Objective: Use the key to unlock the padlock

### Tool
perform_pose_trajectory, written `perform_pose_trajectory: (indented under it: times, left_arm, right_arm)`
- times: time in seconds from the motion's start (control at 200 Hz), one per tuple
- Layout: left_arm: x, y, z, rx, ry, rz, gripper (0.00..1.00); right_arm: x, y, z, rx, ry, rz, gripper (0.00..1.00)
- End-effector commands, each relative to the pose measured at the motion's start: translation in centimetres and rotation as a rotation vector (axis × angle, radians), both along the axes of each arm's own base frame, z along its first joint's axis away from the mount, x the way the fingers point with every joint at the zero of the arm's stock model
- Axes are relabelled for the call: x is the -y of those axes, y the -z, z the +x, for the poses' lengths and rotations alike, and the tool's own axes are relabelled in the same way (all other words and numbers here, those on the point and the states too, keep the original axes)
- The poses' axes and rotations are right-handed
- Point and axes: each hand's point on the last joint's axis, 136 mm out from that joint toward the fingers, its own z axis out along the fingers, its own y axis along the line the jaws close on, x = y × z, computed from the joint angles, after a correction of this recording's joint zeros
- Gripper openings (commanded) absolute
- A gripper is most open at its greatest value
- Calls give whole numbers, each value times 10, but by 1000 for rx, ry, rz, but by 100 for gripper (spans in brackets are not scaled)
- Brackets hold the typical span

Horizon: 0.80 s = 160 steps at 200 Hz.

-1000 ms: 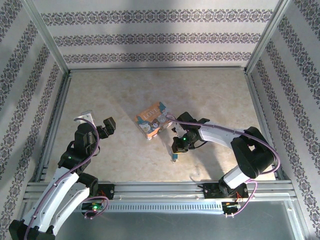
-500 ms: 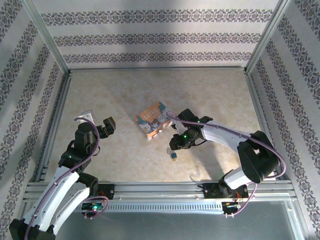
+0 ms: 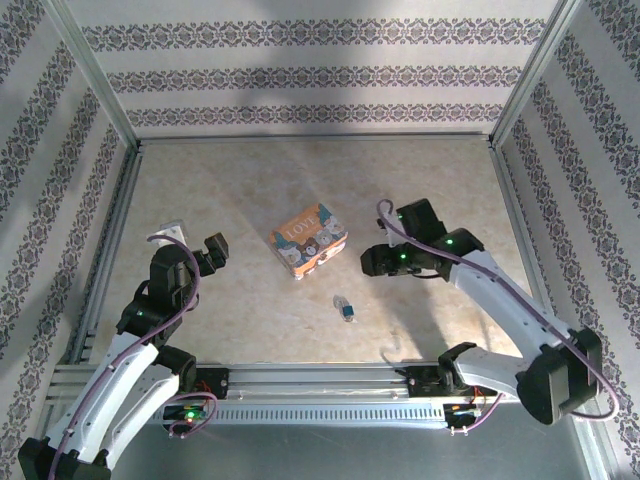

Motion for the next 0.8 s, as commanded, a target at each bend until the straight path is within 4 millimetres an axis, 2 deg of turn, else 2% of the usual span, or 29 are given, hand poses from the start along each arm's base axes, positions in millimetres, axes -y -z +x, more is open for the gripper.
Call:
perform_pose_trajectory:
  times: [0.0,0.235,0.365,0.47,0.555,0.665,0.795]
  left_arm:
    - [-14,-8,1,15,-51,58,99]
    - [-18,-9,2,30,-79,55,99]
    - [-20,-5,0,25,-93,49,99]
    - [-23,0,0,26,-109,46,99]
    - [-25,7,1,26,-126,40,99]
    - [-29,14,1,29,-156,44,99]
    - [-40,19,0,41,-205,96,99]
  right_arm:
    - [22,-17,3,67,52,-32,60]
    - [62,-53,16,232,197,42,68]
    - [90,-69,26,356,285,25,79]
    - [109,-74,31,456,316,-27,87]
    - [124,-73,35,526,337,-89,98]
    - [147,-68,41,624,387,-183,99]
    - [179,-46,49,740,481,-316,98]
